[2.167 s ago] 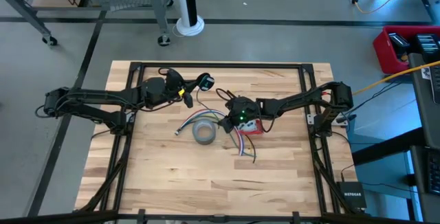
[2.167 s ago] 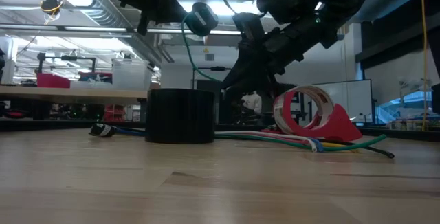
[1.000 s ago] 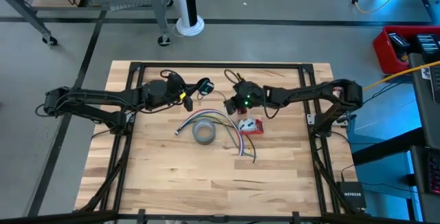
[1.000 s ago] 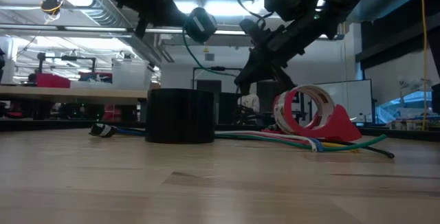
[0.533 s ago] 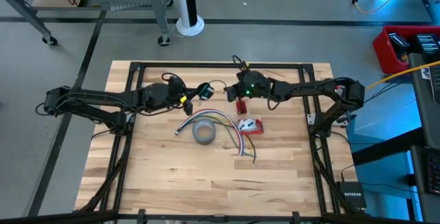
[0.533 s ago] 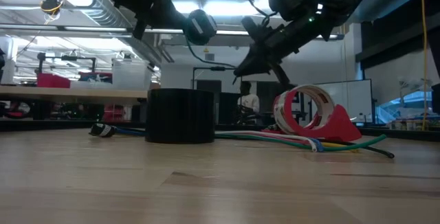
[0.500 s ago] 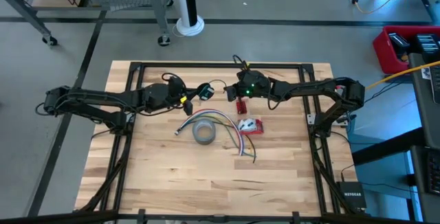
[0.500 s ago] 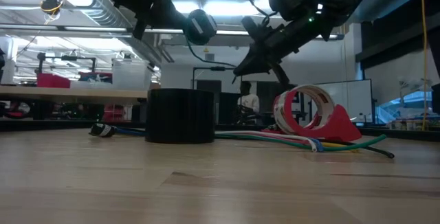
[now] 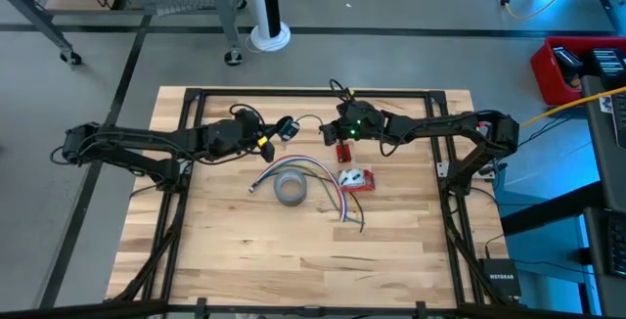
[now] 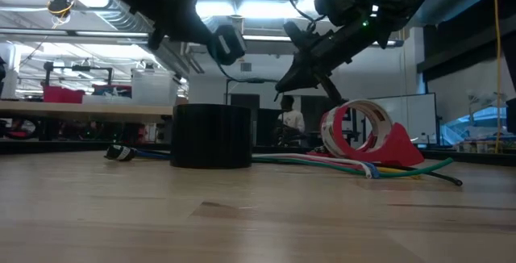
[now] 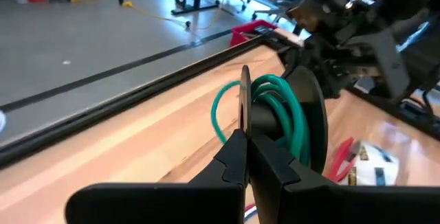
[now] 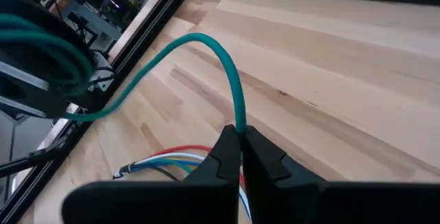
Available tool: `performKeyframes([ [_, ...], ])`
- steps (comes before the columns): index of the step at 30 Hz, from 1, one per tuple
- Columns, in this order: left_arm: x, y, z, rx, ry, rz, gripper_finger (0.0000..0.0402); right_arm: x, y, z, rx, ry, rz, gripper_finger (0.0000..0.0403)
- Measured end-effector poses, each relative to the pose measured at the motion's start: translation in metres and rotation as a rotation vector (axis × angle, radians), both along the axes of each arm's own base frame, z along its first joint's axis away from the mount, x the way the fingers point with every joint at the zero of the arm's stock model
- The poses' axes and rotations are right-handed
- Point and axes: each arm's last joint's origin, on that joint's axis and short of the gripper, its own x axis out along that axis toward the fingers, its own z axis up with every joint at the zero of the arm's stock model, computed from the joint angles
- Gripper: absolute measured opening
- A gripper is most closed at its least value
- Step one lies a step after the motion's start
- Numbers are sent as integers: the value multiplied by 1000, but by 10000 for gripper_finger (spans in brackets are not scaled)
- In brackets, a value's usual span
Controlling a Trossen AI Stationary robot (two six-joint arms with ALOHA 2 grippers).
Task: Coil cords
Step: Coil the green wire onto the black spool
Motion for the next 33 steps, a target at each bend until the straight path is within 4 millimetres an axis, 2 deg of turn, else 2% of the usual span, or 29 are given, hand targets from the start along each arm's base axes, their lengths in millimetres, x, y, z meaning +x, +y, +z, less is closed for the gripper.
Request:
performKeyframes([
  [9,-5,-1,-11,-99,69,39,0,1,0,1,-9,-13,-6,6],
  [17,-5,-3,-12,-117,71,21,0,0,-1,2,-34,-8,-39,6],
  [33,-8,-19,-20,-199,126,-3,0,3,-4,8,-110,-63,-54,4],
])
